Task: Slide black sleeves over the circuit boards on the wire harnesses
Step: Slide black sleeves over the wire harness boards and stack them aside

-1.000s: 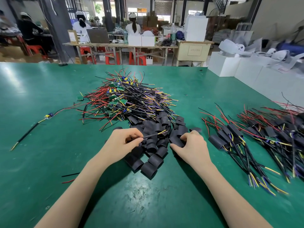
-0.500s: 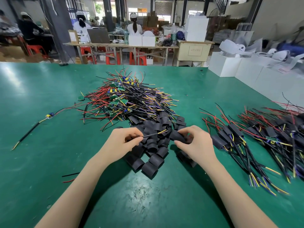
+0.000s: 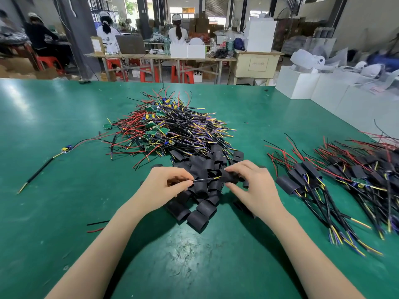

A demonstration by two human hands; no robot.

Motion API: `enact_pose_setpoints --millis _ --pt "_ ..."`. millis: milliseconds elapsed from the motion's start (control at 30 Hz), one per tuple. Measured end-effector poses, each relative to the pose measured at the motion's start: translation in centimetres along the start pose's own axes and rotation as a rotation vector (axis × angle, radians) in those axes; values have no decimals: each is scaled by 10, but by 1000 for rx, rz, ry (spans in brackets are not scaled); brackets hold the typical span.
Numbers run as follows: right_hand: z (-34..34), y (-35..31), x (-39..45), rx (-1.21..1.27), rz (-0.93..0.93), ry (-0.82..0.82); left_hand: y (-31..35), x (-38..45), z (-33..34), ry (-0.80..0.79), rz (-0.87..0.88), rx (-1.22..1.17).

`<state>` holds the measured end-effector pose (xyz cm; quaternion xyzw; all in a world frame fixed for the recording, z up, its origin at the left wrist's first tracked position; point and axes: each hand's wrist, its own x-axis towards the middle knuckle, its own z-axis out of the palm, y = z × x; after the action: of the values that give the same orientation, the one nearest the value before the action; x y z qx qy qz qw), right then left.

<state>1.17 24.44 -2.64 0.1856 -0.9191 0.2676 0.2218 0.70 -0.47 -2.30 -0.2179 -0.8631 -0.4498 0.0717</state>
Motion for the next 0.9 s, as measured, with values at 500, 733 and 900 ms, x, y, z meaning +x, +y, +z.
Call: enact_pose_setpoints --millis 500,733,900 --pt "9 -6 -3 -165 -200 11 -2 3 2 -77 77 127" --pt "7 -6 -3 -169 -159 48 -26 -1 -36 -311 -204 125" --pt "7 -3 -3 -175 -147 53 -26 2 -35 -307 -152 131"
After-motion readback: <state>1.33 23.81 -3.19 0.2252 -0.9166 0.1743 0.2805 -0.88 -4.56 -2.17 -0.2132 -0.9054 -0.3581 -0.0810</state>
